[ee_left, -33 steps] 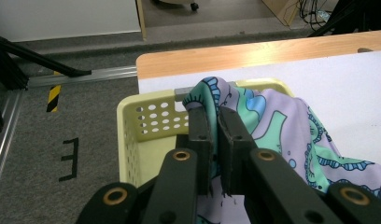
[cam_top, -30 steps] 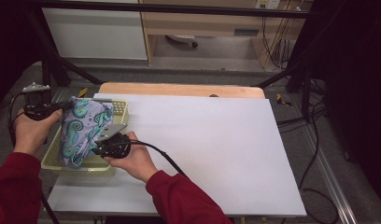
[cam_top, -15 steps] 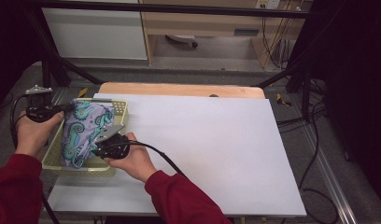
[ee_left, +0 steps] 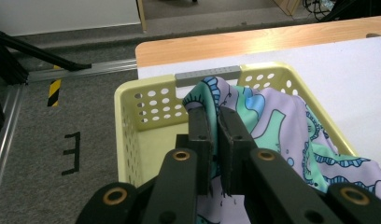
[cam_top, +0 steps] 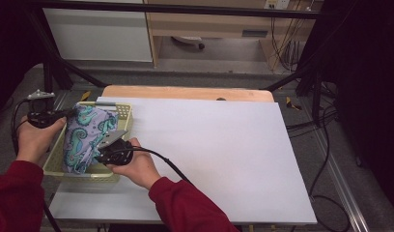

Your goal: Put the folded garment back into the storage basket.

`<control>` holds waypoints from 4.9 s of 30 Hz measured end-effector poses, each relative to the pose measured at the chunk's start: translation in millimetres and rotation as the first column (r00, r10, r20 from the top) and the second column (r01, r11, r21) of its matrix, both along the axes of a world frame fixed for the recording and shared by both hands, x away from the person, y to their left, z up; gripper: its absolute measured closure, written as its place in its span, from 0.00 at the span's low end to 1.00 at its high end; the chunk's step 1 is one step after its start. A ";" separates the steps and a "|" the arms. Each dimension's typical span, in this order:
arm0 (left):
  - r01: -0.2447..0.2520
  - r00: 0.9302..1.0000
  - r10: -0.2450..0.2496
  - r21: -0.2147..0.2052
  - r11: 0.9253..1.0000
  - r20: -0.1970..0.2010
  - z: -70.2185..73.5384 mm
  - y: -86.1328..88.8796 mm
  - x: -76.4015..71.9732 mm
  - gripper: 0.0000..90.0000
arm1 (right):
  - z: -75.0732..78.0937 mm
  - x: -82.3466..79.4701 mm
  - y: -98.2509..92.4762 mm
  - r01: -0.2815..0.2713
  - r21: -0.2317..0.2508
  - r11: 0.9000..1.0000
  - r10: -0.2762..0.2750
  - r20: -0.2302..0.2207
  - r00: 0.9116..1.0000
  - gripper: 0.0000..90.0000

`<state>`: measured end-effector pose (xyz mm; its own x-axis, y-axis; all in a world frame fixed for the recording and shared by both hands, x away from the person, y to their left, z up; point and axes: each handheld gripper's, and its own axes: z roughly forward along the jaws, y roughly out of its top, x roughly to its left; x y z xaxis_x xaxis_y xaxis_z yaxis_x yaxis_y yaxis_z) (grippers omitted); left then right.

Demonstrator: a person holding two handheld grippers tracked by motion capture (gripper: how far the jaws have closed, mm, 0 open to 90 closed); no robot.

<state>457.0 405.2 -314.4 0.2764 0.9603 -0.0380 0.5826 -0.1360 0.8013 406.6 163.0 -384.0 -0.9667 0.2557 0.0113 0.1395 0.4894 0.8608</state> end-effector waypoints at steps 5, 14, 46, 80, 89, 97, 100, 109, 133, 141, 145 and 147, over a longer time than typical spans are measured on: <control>-0.012 1.000 0.012 -0.002 1.000 -0.004 -3.2 -1.4 3.2 0.94 | -0.1 2.4 1.4 0.008 0.008 1.000 -0.008 -0.009 1.000 0.88; -0.034 0.999 0.034 0.008 0.999 -0.007 -6.5 -7.0 14.4 0.94 | 1.1 12.8 7.4 0.034 -0.018 0.999 -0.034 -0.020 0.999 0.88; -0.014 0.978 0.035 -0.100 0.995 0.207 -36.1 -77.3 -82.9 0.22 | 40.7 6.4 -109.0 0.238 0.051 0.970 -0.241 0.041 0.970 0.13; 0.063 0.975 -0.040 -0.098 0.993 0.220 -79.3 -94.4 -112.0 0.11 | 27.9 -3.0 -205.0 0.359 0.077 0.930 -0.363 0.056 0.930 0.04; 0.042 0.978 -0.018 -0.111 0.993 0.209 -81.8 -93.1 -111.8 0.08 | 35.1 -1.0 -231.6 0.400 0.106 0.910 -0.407 0.056 0.912 0.03; 0.046 0.978 -0.023 -0.106 0.993 0.208 -83.3 -92.9 -111.6 0.08 | 37.4 -0.3 -250.3 0.437 0.107 0.893 -0.444 0.059 0.894 0.03; 0.046 0.978 -0.024 -0.107 0.993 0.205 -83.8 -92.8 -111.1 0.08 | 38.9 0.3 -258.4 0.450 0.112 0.886 -0.458 0.058 0.887 0.03; 0.050 0.978 -0.026 -0.109 0.993 0.208 -84.1 -93.9 -111.1 0.08 | 47.2 2.1 -284.3 0.498 0.142 0.856 -0.509 0.061 0.858 0.03; 0.061 0.976 -0.040 -0.096 0.994 0.212 -83.4 -96.5 -112.1 0.08 | 48.0 -5.5 -337.6 0.587 0.175 0.791 -0.603 0.053 0.796 0.03; 0.061 0.976 -0.039 -0.098 0.993 0.214 -82.3 -95.0 -114.5 0.08 | 52.4 -7.8 -350.3 0.601 0.186 0.777 -0.619 0.054 0.783 0.03; 0.072 0.975 -0.049 -0.099 0.993 0.215 -82.1 -94.7 -118.6 0.08 | 53.7 -9.3 -355.8 0.609 0.192 0.770 -0.627 0.052 0.777 0.03; 0.074 0.975 -0.051 -0.101 0.992 0.217 -81.9 -94.1 -119.7 0.08 | 53.9 -9.8 -358.0 0.611 0.192 0.768 -0.630 0.053 0.775 0.03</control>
